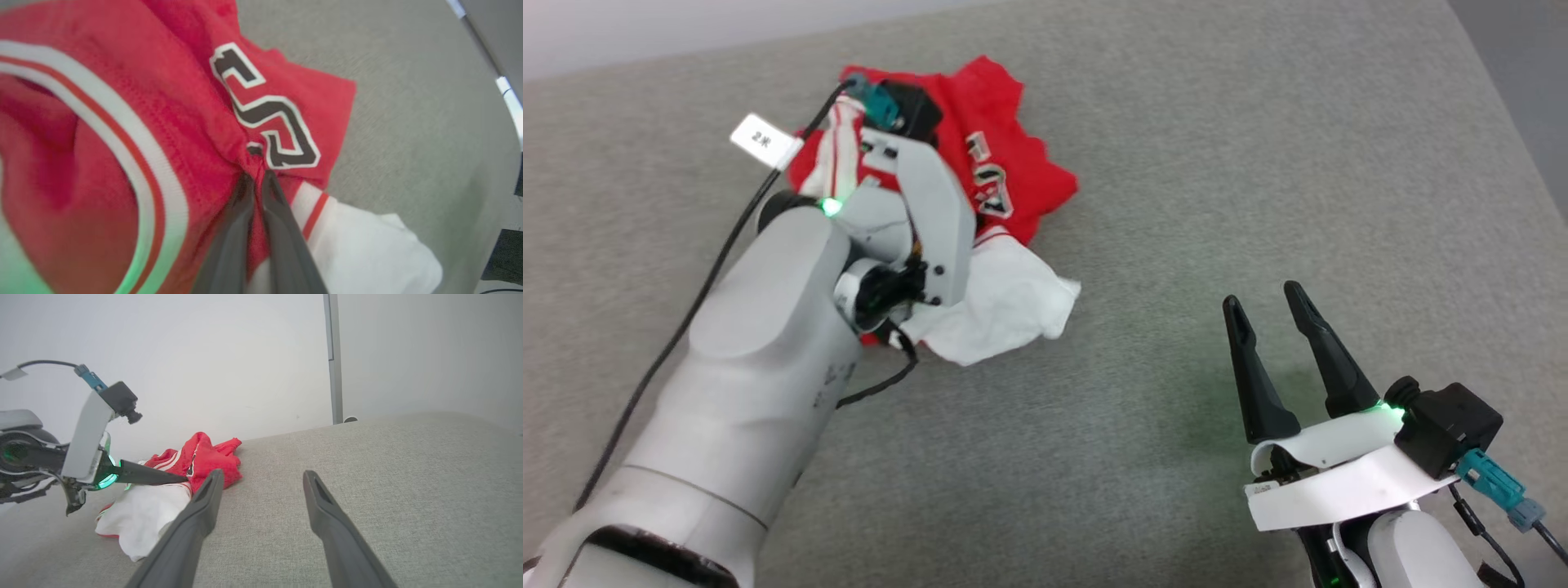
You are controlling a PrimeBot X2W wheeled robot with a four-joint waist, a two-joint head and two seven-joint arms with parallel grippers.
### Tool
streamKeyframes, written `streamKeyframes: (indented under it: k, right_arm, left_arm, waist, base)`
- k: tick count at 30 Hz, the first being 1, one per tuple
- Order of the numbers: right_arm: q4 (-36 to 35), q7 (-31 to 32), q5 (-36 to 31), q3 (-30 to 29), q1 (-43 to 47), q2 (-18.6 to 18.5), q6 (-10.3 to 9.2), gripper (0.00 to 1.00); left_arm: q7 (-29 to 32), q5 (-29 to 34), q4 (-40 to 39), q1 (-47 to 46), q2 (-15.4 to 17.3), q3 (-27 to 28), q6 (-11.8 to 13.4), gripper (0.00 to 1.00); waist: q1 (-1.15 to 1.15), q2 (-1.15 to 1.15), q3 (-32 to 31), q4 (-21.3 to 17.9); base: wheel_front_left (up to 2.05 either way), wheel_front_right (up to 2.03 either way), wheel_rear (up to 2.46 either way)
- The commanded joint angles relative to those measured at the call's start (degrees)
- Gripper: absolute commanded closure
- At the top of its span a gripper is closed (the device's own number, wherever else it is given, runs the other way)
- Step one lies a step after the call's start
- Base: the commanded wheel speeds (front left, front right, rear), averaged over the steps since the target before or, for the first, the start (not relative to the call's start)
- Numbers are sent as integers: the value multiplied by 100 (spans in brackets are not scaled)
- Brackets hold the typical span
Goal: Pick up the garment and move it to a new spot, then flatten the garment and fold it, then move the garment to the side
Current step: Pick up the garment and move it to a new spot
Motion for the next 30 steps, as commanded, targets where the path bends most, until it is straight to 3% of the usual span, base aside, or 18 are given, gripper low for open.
streamKeyframes:
  k: [1, 10, 11, 13, 14, 23, 30]
  right_arm:
    - [-33, -27, 43, 11, -91, 17, -6, 0]
    - [-15, -27, 149, 8, -53, 17, -6, 0]
    - [-12, -27, 114, 0, -39, 17, -6, 0]
    - [3, -27, 49, 20, -20, 17, -6, 0]
    - [12, -27, 10, 26, -8, 15, -6, 0]
    - [223, -21, -383, 93, 182, 14, -6, 0]
    - [473, -20, -597, 214, 416, -240, -6, 0]
  left_arm:
    - [44, 51, 164, 20, 58, -58, -11, 100]
    - [-167, -5, 675, 122, 140, -268, 1, 100]
    - [-194, -35, 662, 133, 133, -297, 0, 92]
    - [-278, -137, 557, 150, 121, -371, 0, 55]
    - [-335, -181, 505, 131, 137, -397, -1, 0]
    - [-1064, -636, 65, 262, 290, -416, -1, 0]
    - [-2154, -920, -92, 1095, 565, -78, 1, 0]
  waist:
    - [0, 0, 186, -245]
    - [0, 0, 160, -334]
    - [0, 0, 136, -307]
    - [0, 0, 71, -243]
    - [0, 0, 42, -207]
    - [0, 0, -443, 240]
    - [0, 0, -879, 572]
  base:
    - [0, 0, 0]
    - [0, 0, 0]
    - [0, 0, 0]
    - [0, 0, 0]
    - [0, 0, 0]
    - [0, 0, 0]
    - [0, 0, 0]
